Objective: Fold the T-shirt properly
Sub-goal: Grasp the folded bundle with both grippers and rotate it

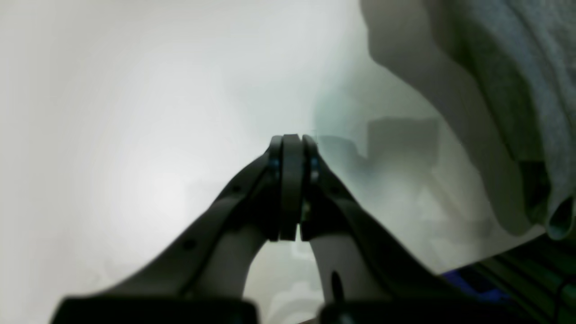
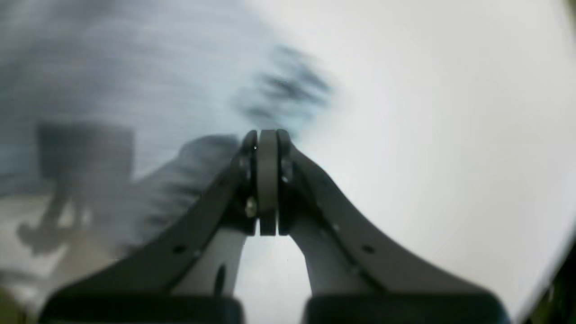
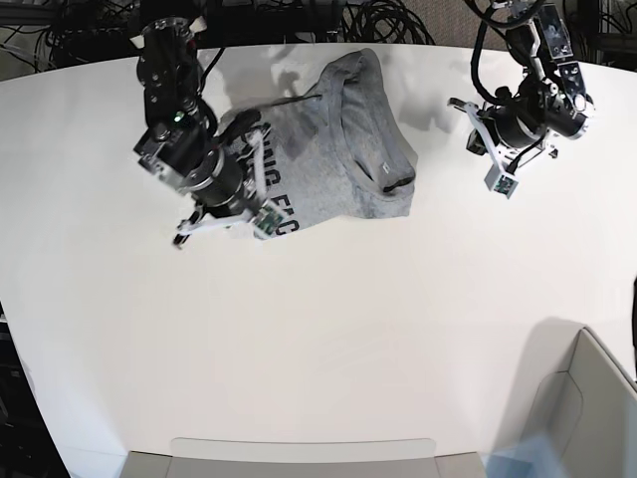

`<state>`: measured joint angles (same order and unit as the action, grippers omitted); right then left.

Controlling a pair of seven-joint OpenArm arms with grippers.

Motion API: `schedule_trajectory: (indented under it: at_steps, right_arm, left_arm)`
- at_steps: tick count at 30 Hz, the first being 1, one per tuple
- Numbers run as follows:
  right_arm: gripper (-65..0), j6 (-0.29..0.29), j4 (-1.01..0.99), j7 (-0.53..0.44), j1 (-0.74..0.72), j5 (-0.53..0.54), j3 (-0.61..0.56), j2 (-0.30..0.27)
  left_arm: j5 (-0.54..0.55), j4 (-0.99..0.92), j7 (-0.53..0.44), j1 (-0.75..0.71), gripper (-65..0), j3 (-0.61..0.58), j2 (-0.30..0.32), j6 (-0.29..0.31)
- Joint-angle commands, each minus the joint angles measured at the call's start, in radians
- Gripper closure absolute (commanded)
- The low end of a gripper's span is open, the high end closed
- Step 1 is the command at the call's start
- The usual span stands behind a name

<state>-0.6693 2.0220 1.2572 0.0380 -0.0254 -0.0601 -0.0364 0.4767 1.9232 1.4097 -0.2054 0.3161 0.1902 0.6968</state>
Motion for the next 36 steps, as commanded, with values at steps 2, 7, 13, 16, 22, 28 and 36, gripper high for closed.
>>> schedule_trajectory:
  at_steps: [2, 7, 13, 16, 22, 28, 36]
  right_arm:
    - [0.0, -0.004, -0.039, -0.012, -0.065, 0.018, 0.056, -0.03]
    - [0.0, -0.004, -0.178, -0.015, -0.146, 0.018, 0.084, -0.101]
    - [0.0, -0.007, -0.267, -0.138, -0.163, 0.018, 0.073, -0.104]
    - [0.0, -0.008, -0.361, -0.207, -0.189, 0.018, 0.049, -0.104]
    - [0.0, -0.005, -0.458, -0.238, -0.195, 0.015, -0.071, -0.107]
    - [0.0, -0.007, -0.395, -0.213, -0.085, 0.015, -0.086, -0.147]
    - [0.0, -0.007, -0.174, -0.142, 0.122, 0.017, -0.208, -0.139]
  left_arm:
    - [0.014, 0.037, -0.013, 0.05, 0.0, -0.002, -0.024, 0.001]
    - [0.012, 0.086, -0.013, 0.087, 0.0, -0.202, -0.039, 0.001]
    - [0.007, 0.084, -0.013, 0.088, 0.0, -0.412, -0.039, 0.001]
    - [0.007, 0.084, -0.013, 0.088, 0.0, -0.542, -0.033, 0.001]
    - [0.004, -0.034, -0.013, 0.091, 0.0, -0.645, -0.03, 0.001]
    - [0.004, -0.186, -0.013, 0.157, 0.0, -0.507, -0.01, 0.001]
    - [0.007, -0.388, -0.013, 0.38, 0.0, -0.367, -0.018, 0.001]
